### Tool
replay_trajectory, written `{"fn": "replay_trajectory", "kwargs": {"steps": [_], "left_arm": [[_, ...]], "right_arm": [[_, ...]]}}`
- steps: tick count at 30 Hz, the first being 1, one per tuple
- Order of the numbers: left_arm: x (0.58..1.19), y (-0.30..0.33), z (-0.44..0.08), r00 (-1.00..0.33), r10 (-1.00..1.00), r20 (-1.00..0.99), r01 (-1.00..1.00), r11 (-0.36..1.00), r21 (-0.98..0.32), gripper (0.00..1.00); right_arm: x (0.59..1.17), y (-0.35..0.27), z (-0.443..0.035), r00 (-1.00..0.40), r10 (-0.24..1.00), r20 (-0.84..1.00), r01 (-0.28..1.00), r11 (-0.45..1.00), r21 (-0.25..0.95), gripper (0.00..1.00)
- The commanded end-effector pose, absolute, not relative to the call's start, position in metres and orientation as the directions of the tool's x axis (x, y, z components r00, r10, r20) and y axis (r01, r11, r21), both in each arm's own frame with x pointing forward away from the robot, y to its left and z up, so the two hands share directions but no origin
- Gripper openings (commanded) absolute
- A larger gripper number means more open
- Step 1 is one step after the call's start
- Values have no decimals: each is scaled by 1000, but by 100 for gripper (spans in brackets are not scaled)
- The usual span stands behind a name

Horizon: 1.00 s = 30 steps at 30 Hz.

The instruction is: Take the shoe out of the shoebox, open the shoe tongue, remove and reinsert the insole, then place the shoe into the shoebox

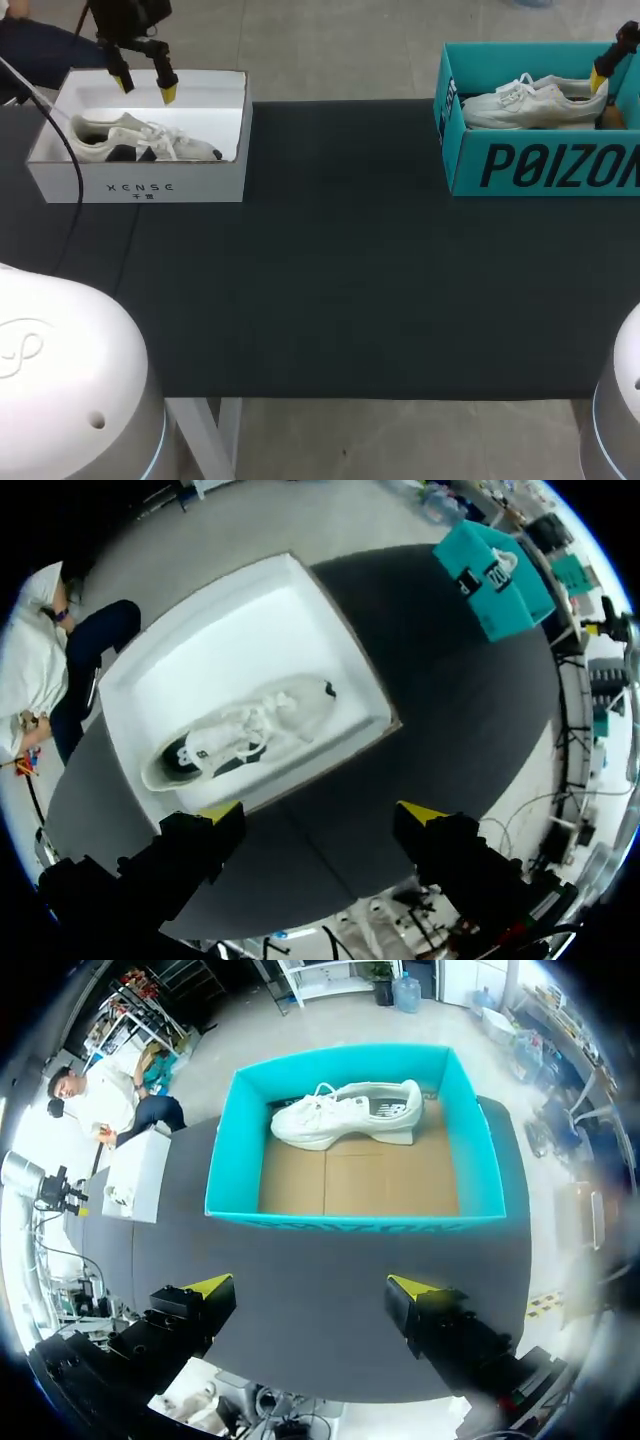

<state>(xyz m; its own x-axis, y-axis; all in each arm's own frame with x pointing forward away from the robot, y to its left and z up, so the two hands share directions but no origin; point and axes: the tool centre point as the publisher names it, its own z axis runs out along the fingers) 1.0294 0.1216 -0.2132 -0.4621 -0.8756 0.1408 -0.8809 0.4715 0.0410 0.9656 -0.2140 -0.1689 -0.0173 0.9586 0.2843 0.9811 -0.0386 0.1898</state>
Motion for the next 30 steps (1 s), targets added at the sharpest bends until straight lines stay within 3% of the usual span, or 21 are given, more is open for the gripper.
{"fn": "replay_trajectory", "kwargs": {"steps": [1,10,30], "left_arm": [[1029,124,-216,-357,-919,165,-929,368,40,100],[1029,124,-216,-357,-919,165,-929,368,40,100],[1005,114,-209,-215,-974,66,-973,219,64,100]], "right_arm": [[966,-214,-169,-16,959,284,981,-39,188,100],[966,-214,-169,-16,959,284,981,-39,188,100],[1084,-301,-221,-41,999,12,978,38,203,100]]}}
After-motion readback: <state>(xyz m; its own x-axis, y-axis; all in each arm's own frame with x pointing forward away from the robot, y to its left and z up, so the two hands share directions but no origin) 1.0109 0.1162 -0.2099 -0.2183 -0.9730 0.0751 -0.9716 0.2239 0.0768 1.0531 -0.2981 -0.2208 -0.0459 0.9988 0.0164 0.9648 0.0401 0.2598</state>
